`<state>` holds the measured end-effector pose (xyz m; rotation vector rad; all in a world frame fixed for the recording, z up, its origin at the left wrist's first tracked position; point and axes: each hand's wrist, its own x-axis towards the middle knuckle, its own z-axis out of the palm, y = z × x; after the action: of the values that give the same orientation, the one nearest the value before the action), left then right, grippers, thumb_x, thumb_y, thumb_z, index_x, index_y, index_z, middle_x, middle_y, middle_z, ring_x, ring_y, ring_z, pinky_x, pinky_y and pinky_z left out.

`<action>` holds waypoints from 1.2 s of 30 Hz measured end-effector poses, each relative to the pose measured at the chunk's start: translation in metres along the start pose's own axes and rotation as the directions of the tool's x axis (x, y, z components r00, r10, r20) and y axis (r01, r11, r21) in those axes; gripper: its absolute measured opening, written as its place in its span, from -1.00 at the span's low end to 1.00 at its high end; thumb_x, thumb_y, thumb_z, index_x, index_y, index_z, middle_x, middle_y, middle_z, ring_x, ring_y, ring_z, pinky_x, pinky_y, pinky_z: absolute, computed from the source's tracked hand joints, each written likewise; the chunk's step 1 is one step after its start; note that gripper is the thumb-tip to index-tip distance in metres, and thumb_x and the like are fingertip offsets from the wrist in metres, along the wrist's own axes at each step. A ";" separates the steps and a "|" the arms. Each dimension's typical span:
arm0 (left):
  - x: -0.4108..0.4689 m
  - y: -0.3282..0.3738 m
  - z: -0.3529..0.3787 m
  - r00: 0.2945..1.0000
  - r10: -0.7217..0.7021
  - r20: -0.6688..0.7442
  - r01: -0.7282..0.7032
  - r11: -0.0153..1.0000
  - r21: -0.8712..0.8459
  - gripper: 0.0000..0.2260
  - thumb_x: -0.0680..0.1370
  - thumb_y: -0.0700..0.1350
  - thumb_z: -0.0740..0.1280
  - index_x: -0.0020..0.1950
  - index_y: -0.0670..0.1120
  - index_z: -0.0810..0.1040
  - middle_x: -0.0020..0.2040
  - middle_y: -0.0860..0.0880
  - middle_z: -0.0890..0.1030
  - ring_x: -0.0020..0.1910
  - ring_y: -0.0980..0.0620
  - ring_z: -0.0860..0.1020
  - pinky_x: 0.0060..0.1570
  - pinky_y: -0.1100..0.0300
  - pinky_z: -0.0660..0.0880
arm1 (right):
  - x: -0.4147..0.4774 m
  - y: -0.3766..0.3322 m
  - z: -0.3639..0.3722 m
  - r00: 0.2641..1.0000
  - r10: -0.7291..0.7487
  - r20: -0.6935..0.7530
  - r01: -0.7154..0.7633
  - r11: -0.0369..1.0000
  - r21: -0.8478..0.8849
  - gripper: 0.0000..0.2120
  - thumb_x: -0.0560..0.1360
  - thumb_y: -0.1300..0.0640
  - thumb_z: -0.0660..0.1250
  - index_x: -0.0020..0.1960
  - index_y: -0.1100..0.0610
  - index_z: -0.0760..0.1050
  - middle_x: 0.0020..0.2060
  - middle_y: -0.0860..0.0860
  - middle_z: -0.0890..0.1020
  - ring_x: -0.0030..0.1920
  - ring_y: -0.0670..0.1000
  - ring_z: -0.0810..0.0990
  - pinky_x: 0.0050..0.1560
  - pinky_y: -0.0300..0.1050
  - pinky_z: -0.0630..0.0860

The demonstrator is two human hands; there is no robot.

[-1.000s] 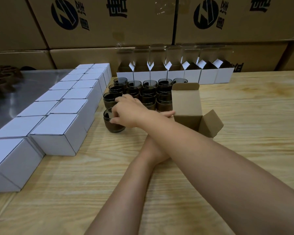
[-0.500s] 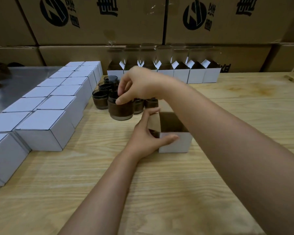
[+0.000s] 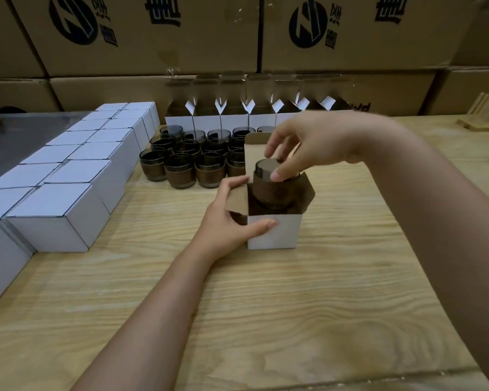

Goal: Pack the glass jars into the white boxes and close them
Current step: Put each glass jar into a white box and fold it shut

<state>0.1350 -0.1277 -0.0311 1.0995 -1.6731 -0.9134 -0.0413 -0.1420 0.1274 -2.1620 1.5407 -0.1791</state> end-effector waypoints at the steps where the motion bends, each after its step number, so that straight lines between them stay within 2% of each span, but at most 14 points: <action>1: 0.000 0.000 0.000 1.000 0.003 -0.001 -0.003 1.000 0.007 -0.26 0.15 0.23 0.56 0.27 0.29 0.35 0.16 0.30 0.51 0.17 0.25 0.52 0.19 0.08 0.52 | 0.000 0.002 0.006 1.000 0.022 -0.018 -0.023 0.999 -0.034 -0.65 0.36 -0.02 0.50 0.10 -0.08 0.51 0.08 -0.04 0.54 0.04 -0.01 0.55 -0.14 -0.17 0.52; 3: 0.000 -0.001 0.000 1.000 0.000 -0.001 0.000 1.000 0.007 -0.25 0.15 0.21 0.56 0.29 0.26 0.35 0.13 0.32 0.52 0.15 0.27 0.52 0.17 0.14 0.52 | 0.002 0.002 0.020 0.998 0.052 -0.039 -0.056 0.993 -0.103 -0.59 0.37 -0.04 0.50 0.16 -0.06 0.47 0.09 -0.03 0.53 0.06 0.02 0.52 -0.03 -0.07 0.54; 7: 0.000 -0.003 0.000 1.000 -0.002 -0.006 0.003 1.000 0.018 -0.22 0.15 0.23 0.55 0.31 0.26 0.33 0.11 0.35 0.51 0.14 0.30 0.51 0.11 0.28 0.48 | 0.007 -0.007 0.041 0.998 0.062 -0.008 -0.062 0.974 -0.216 -0.50 0.40 0.01 0.48 0.27 0.04 0.39 0.06 0.01 0.53 -0.06 0.01 0.53 -0.33 -0.20 0.51; 11: 0.001 -0.003 0.000 1.000 0.010 -0.008 -0.010 0.999 0.035 -0.22 0.15 0.25 0.54 0.31 0.27 0.31 0.07 0.47 0.47 0.11 0.37 0.50 0.02 0.46 0.44 | 0.008 -0.013 0.046 0.998 0.061 -0.003 -0.058 0.932 -0.357 -0.42 0.42 -0.02 0.46 0.35 0.07 0.33 0.03 0.03 0.47 -0.01 0.07 0.51 -0.39 -0.19 0.43; 18: 0.002 -0.006 0.000 1.000 0.013 -0.007 -0.013 0.999 0.035 -0.20 0.16 0.24 0.56 0.33 0.26 0.30 0.18 0.26 0.52 0.17 0.22 0.52 0.17 0.14 0.50 | 0.016 -0.018 0.049 0.991 0.122 0.060 -0.091 0.923 -0.375 -0.38 0.42 0.10 0.47 0.36 0.05 0.22 0.07 0.10 0.40 -0.03 0.10 0.52 -0.30 -0.13 0.59; 22: 0.002 -0.006 0.000 1.000 0.020 -0.010 -0.020 0.999 0.038 -0.19 0.15 0.24 0.55 0.34 0.24 0.31 0.17 0.29 0.50 0.16 0.27 0.51 0.15 0.18 0.50 | 0.015 -0.015 0.043 0.988 0.127 0.092 -0.097 0.955 -0.280 -0.39 0.43 0.07 0.47 0.37 0.01 0.25 0.10 0.05 0.44 0.02 0.08 0.53 -0.27 -0.14 0.59; 24: 0.002 -0.007 0.000 1.000 0.023 -0.012 -0.022 0.999 0.030 -0.20 0.15 0.23 0.55 0.33 0.23 0.31 0.15 0.32 0.51 0.15 0.28 0.51 0.13 0.25 0.50 | 0.010 -0.002 0.042 0.998 0.055 -0.036 -0.059 0.989 -0.139 -0.50 0.46 0.00 0.43 0.34 -0.03 0.35 0.11 -0.03 0.49 0.02 0.00 0.52 -0.29 -0.24 0.48; 26: 0.002 -0.007 0.000 1.000 0.027 -0.013 -0.027 0.999 0.032 -0.20 0.15 0.25 0.54 0.33 0.24 0.31 0.11 0.42 0.49 0.12 0.34 0.51 0.06 0.39 0.48 | 0.004 0.015 0.048 0.906 -0.058 -0.420 0.113 0.988 0.107 -0.75 0.53 0.05 0.33 0.20 -0.04 0.49 0.01 -0.11 0.55 -0.04 -0.12 0.53 -0.26 -0.34 0.43; 28: 0.002 -0.006 0.000 1.000 0.023 -0.012 -0.023 0.999 0.034 -0.21 0.14 0.26 0.54 0.31 0.28 0.30 0.09 0.51 0.44 0.12 0.40 0.48 0.04 0.41 0.46 | 0.001 0.033 0.061 0.645 0.065 -0.762 0.344 0.865 0.366 -0.81 0.57 0.21 0.22 0.03 -0.04 0.53 -0.09 -0.16 0.57 -0.08 -0.21 0.54 -0.17 -0.40 0.46; 29: 0.002 -0.006 0.000 1.000 0.019 -0.011 -0.019 0.999 0.033 -0.22 0.14 0.26 0.54 0.30 0.31 0.30 0.09 0.53 0.43 0.12 0.41 0.47 0.06 0.39 0.45 | 0.002 0.040 0.071 0.568 0.215 -0.794 0.418 0.756 0.504 -0.76 0.57 0.27 0.17 0.00 -0.03 0.52 -0.11 -0.15 0.57 -0.08 -0.19 0.55 -0.12 -0.33 0.49; 30: 0.002 -0.006 0.000 1.000 0.016 -0.010 -0.015 0.999 0.031 -0.22 0.14 0.27 0.53 0.29 0.33 0.30 0.09 0.53 0.43 0.13 0.41 0.46 0.07 0.37 0.45 | 0.004 0.046 0.081 0.561 0.353 -0.748 0.445 0.633 0.633 -0.72 0.58 0.31 0.15 0.02 -0.02 0.51 -0.11 -0.12 0.57 -0.05 -0.13 0.55 -0.11 -0.26 0.50; 32: 0.002 -0.006 0.000 1.000 0.016 -0.012 -0.016 1.000 0.027 -0.23 0.13 0.28 0.53 0.28 0.33 0.29 0.09 0.52 0.43 0.13 0.42 0.45 0.06 0.42 0.44 | 0.010 0.054 0.104 0.663 0.489 -0.567 0.395 0.415 0.820 -0.73 0.59 0.32 0.15 0.09 0.01 0.49 -0.04 -0.05 0.58 0.00 -0.04 0.54 -0.13 -0.21 0.48; 34: 0.001 -0.005 0.000 0.999 0.030 -0.013 -0.029 0.999 0.027 -0.22 0.14 0.27 0.53 0.29 0.31 0.30 0.07 0.56 0.41 0.12 0.46 0.44 -0.02 0.52 0.42 | 0.016 0.056 0.124 0.796 0.467 -0.385 0.324 0.209 0.923 -0.77 0.61 0.23 0.18 0.18 0.01 0.49 0.08 0.03 0.60 0.05 0.02 0.57 -0.04 -0.10 0.54; 36: 0.001 -0.003 0.000 0.999 0.038 -0.021 -0.038 0.999 0.024 -0.23 0.15 0.25 0.53 0.30 0.27 0.30 0.06 0.58 0.40 0.11 0.49 0.42 -0.04 0.59 0.37 | 0.019 0.053 0.134 0.873 0.395 -0.286 0.267 0.103 0.958 -0.72 0.61 0.15 0.18 0.30 0.05 0.45 0.17 0.12 0.58 0.13 0.12 0.59 0.12 0.09 0.56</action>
<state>0.1352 -0.1294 -0.0336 1.0860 -1.6857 -0.8565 -0.0299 -0.1317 -0.0174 -0.8298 1.0502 -1.4302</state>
